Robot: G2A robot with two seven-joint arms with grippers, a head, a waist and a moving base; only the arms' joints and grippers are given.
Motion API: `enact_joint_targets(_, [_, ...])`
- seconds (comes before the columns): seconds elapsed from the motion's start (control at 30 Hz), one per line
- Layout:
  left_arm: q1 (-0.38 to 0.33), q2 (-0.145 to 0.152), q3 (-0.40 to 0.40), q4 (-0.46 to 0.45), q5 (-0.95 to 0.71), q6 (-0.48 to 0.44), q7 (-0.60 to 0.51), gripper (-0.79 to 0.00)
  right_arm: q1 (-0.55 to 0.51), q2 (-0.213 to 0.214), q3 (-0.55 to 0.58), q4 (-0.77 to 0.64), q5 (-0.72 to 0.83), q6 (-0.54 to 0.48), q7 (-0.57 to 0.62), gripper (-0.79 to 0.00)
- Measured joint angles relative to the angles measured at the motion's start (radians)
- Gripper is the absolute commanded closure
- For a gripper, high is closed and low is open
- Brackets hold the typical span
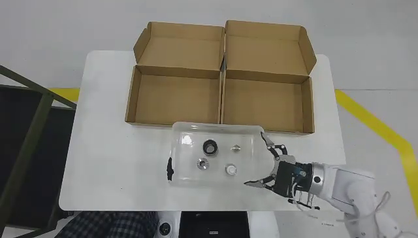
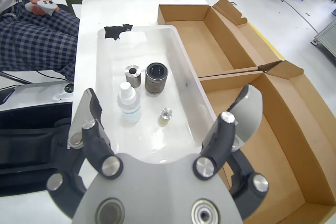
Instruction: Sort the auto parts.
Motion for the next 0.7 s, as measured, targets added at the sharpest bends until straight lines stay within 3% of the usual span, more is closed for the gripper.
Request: enact_joint_targets(0.7, [0.0, 0.0, 0.0, 0.0, 0.0, 0.0, 0.0, -0.785, 0.096, 0.004, -0.175, 0.057, -0.053, 0.044, 0.157, -0.785])
